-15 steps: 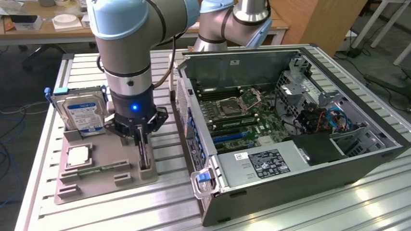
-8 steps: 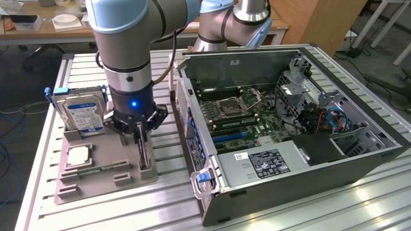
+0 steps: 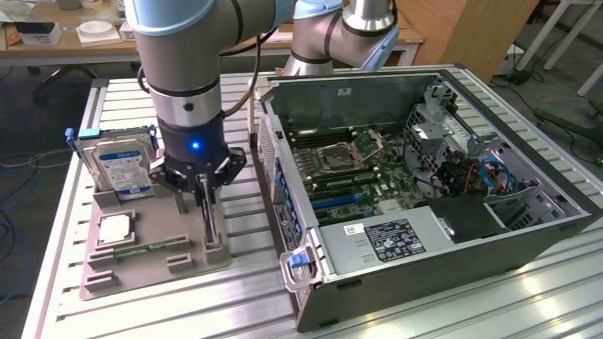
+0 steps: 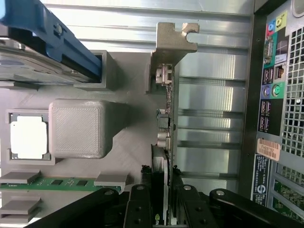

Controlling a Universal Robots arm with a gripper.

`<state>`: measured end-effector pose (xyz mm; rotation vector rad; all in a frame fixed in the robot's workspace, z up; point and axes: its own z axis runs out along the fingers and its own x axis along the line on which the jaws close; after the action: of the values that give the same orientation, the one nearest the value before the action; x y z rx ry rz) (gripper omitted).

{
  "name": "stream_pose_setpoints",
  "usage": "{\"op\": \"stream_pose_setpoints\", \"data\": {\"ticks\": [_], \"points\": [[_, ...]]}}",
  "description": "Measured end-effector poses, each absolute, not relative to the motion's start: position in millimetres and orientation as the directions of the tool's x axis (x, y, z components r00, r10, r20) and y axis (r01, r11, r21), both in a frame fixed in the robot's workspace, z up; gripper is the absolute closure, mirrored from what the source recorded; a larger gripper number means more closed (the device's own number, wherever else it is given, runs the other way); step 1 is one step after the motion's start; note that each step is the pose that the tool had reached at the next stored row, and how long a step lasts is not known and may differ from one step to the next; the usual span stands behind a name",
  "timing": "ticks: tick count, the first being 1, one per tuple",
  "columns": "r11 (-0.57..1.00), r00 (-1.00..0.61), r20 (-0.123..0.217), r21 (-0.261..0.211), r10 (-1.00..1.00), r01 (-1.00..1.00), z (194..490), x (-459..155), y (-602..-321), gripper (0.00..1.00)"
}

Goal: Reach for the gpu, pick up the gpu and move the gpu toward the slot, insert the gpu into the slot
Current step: 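Pick up the gpu and move the gpu toward the slot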

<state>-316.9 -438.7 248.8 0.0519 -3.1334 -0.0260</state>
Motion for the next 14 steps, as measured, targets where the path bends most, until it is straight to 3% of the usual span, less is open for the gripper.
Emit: {"op": "stream_pose_setpoints", "data": {"ticks": [14], "points": [[0.999, -0.999, 0.007, 0.017, -0.033, -0.033, 274, -317, -439, 0.74]]}}
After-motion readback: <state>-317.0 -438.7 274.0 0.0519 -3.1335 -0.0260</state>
